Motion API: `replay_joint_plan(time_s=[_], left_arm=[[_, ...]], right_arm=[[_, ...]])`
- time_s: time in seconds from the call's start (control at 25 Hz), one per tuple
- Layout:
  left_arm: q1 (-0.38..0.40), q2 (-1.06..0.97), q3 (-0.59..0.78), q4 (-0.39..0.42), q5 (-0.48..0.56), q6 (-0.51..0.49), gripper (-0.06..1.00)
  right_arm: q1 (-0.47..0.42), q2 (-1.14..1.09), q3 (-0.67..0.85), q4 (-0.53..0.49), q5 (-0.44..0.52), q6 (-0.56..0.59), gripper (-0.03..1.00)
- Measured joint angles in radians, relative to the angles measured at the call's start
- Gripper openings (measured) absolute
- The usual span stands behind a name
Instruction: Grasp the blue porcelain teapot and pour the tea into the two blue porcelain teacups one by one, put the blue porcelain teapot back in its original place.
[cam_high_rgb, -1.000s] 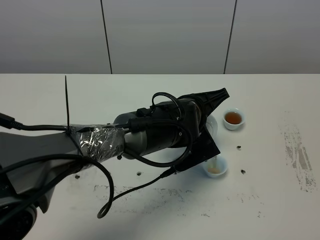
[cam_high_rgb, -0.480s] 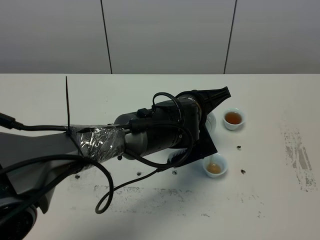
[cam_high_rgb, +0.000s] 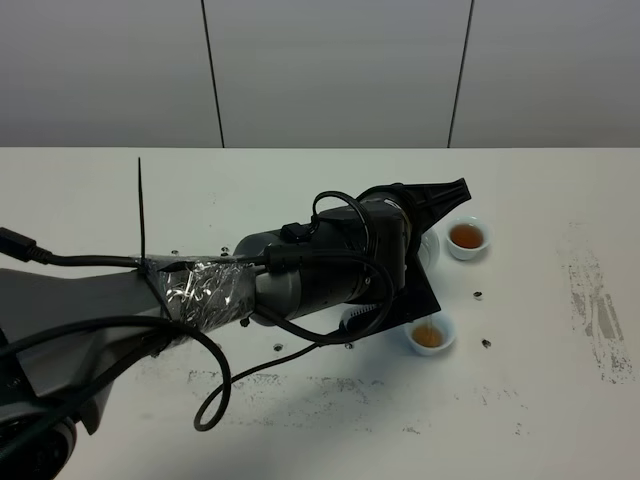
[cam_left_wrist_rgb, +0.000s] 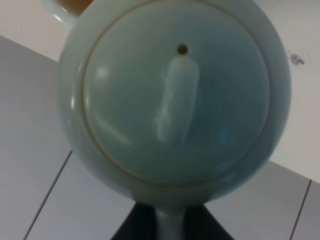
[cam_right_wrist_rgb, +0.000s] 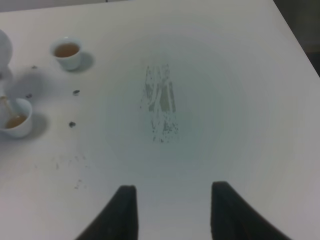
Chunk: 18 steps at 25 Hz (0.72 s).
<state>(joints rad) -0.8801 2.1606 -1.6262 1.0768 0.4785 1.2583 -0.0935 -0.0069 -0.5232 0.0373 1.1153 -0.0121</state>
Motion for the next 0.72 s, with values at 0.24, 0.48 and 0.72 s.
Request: replay_joint_plan(time_s=[0.24, 0.48, 0.72], left_arm=[[-0.001, 0.000, 0.000, 0.046, 0.000, -0.036, 0.11], [-0.003, 0.000, 0.000, 0.061, 0.001, -0.039, 0.11], [-0.017, 0.000, 0.003, 0.072, -0.005, -0.041, 0.11]], right_arm=[[0.000, 0.000, 0.000, 0.000, 0.000, 0.000, 0.36], [0.000, 0.000, 0.000, 0.000, 0.000, 0.000, 0.36], [0.000, 0.000, 0.000, 0.000, 0.000, 0.000, 0.36]])
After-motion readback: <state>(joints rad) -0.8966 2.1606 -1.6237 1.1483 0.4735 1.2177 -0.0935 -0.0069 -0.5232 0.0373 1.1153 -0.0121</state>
